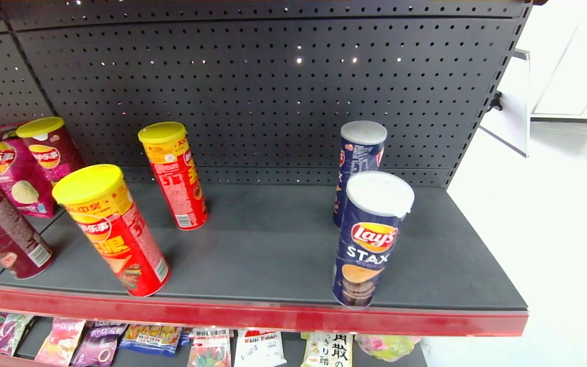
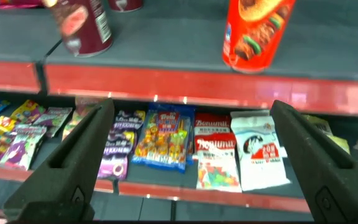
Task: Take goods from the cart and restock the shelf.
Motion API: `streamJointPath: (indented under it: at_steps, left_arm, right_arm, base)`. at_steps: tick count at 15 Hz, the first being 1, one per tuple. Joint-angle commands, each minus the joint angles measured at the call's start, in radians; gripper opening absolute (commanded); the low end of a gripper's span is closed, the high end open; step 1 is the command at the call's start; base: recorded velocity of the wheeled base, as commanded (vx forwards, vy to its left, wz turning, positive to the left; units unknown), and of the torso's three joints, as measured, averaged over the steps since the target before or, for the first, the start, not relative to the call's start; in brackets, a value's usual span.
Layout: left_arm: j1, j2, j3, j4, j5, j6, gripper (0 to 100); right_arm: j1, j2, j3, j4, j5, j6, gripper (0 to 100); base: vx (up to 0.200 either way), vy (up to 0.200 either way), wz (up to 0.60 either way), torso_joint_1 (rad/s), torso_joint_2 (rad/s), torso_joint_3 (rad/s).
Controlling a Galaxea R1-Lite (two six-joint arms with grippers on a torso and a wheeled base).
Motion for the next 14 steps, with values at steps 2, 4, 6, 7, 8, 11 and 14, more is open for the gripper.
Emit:
streamJointPath:
  at_steps: [2, 4, 6, 7, 8, 11, 14]
  left_arm:
    - [0.000, 0.001, 0.000, 0.000, 0.001, 0.001, 100]
    - [0.000, 0.001, 0.000, 0.000, -0.001, 0.001, 100]
    - [0.000, 0.003, 0.000, 0.000, -0.001, 0.001, 100]
    - [0.000, 0.001, 0.000, 0.000, -0.001, 0.001, 100]
    - [0.000, 0.001, 0.000, 0.000, -0.001, 0.001, 100]
    - [0.000, 0.001, 0.000, 0.000, -0.001, 0.001, 100]
    - [0.000, 0.001, 0.000, 0.000, -0.001, 0.001, 100]
  right_arm:
    - [0.000, 0.001, 0.001, 0.001, 0.000, 0.000, 100]
    - [0.000, 0.001, 0.000, 0.001, 0.000, 0.000, 100]
    - [0.000, 0.001, 0.000, -0.001, 0.000, 0.000, 100]
    - [0.000, 0.001, 0.000, 0.001, 0.000, 0.000, 100]
    - [0.000, 0.001, 0.000, 0.001, 0.000, 0.000, 100]
    - [0.001, 0.001, 0.000, 0.001, 0.000, 0.000, 100]
    - [0.000, 0.001, 0.000, 0.001, 0.000, 0.000, 100]
  base:
    - [0.000, 0.000, 0.00, 0.000, 0.00, 0.000]
    - [0.000, 0.100, 0.00, 0.004, 0.00, 0.004]
    - [0.000, 0.200, 0.00, 0.010, 0.01, 0.005]
    - [0.000, 0.200, 0.00, 0.012, 0.01, 0.002]
    - [0.000, 0.200, 0.00, 0.022, 0.00, -0.002]
    - [0.000, 0.200, 0.00, 0.004, 0.00, 0.004]
    - [0.000, 0.200, 0.00, 0.001, 0.00, -0.002]
